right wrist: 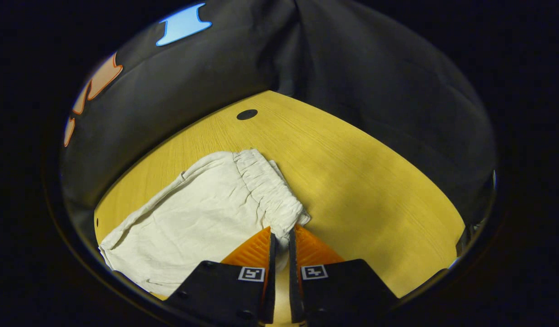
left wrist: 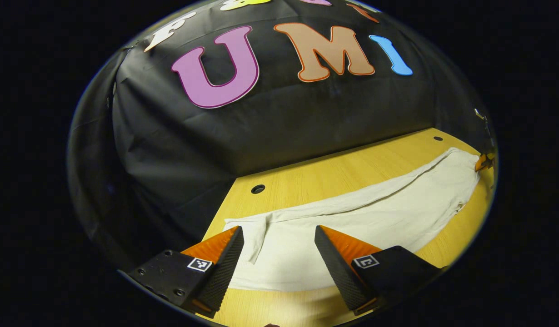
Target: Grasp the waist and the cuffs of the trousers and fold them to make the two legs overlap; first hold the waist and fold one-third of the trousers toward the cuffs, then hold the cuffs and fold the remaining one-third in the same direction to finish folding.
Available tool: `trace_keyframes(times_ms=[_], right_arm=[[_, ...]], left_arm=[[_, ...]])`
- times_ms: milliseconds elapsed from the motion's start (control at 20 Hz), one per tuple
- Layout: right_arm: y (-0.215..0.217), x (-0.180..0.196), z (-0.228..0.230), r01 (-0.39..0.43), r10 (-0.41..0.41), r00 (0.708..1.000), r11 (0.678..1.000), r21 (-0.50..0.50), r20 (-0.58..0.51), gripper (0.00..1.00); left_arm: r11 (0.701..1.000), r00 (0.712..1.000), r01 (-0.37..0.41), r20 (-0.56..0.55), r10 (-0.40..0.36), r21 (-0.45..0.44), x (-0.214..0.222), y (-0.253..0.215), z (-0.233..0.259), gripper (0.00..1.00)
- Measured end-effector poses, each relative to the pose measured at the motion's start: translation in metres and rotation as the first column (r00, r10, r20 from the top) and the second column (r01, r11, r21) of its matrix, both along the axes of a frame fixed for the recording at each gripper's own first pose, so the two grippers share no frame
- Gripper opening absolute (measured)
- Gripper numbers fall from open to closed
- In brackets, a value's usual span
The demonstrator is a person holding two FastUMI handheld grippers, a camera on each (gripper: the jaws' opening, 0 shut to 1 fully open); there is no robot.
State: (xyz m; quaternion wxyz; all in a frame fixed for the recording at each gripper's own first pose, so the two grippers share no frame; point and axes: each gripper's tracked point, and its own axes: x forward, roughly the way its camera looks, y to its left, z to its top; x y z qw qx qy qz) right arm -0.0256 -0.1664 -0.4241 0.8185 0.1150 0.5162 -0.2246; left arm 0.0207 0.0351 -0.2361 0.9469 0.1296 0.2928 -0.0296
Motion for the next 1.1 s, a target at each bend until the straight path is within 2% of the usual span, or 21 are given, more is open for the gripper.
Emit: trace_keyframes(times_ms=[50,100,150,250,500,750,1100], right_arm=[[0.001,0.001,0.006,-0.007,0.007,1.000,1.000,-0.002,0.012,0.15],[-0.001,0.006,0.015,-0.016,0.016,0.999,1.000,-0.016,0.041,0.15],[0.002,0.010,0.028,-0.030,0.032,0.996,0.999,-0.025,0.079,0.10],[0.004,0.021,0.068,-0.096,0.101,0.981,0.995,-0.041,0.166,0.10],[0.021,0.022,0.159,-0.291,0.303,0.894,0.953,-0.084,0.330,0.09],[0.022,0.025,0.224,-0.441,0.445,0.808,0.891,-0.105,0.387,0.09],[0.023,0.017,0.303,-0.562,0.543,0.713,0.821,-0.103,0.444,0.09]], left_arm=[[1.000,1.000,-0.006,-0.001,0.006,-0.002,-0.001,0.002,0.000,0.96],[1.000,1.000,-0.012,-0.002,0.012,-0.003,-0.002,0.004,-0.001,0.96],[1.000,1.000,-0.019,-0.004,0.019,-0.004,-0.003,0.006,-0.001,0.96],[0.999,0.999,-0.038,-0.002,0.038,0.002,-0.005,0.013,0.000,0.96],[0.995,0.995,-0.099,-0.011,0.099,-0.028,-0.011,0.034,-0.004,0.96],[0.988,0.989,-0.147,-0.021,0.146,-0.052,-0.020,0.053,-0.007,0.96],[0.977,0.978,-0.206,-0.033,0.204,-0.049,-0.031,0.084,-0.013,0.97]])
